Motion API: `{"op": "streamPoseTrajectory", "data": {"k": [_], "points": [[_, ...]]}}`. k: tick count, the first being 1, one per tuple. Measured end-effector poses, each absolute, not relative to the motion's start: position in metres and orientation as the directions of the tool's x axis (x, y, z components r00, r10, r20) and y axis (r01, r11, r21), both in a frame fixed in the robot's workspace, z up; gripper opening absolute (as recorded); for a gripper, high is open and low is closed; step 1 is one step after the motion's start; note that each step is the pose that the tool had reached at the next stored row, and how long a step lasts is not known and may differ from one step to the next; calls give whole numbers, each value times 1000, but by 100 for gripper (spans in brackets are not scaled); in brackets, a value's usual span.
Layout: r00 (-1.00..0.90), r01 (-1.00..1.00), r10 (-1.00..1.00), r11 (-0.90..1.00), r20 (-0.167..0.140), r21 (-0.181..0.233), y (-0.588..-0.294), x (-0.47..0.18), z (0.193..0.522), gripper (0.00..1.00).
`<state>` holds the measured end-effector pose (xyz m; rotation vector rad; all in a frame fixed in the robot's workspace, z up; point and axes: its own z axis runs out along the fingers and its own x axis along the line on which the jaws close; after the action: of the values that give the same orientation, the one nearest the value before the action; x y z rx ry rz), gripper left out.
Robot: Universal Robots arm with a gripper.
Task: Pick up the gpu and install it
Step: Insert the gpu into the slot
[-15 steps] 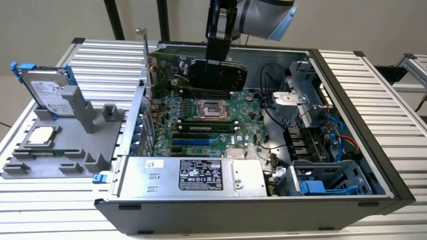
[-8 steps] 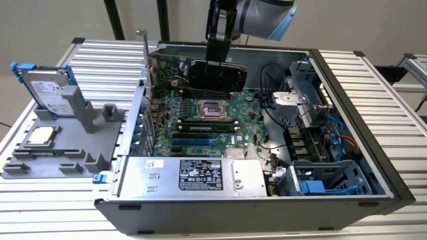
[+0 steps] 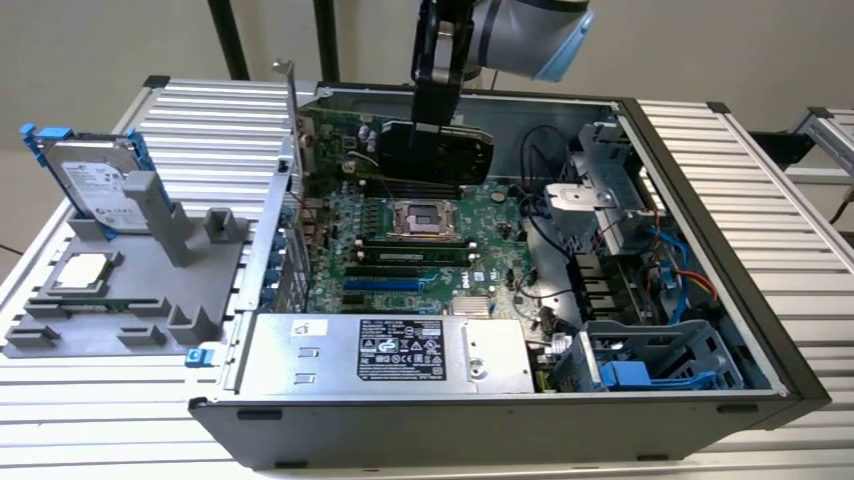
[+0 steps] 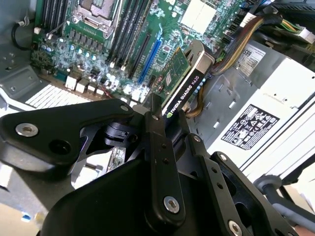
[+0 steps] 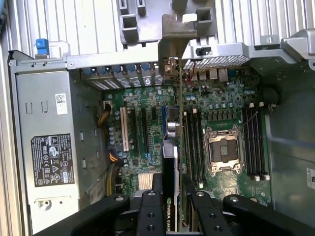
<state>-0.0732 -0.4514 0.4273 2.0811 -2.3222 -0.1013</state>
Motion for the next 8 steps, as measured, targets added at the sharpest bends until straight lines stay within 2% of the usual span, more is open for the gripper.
{"op": "streamPoseTrajectory", "data": {"k": [8], "points": [[-110,-992,-994,108,-27,63,-451,-73,425,0]]}}
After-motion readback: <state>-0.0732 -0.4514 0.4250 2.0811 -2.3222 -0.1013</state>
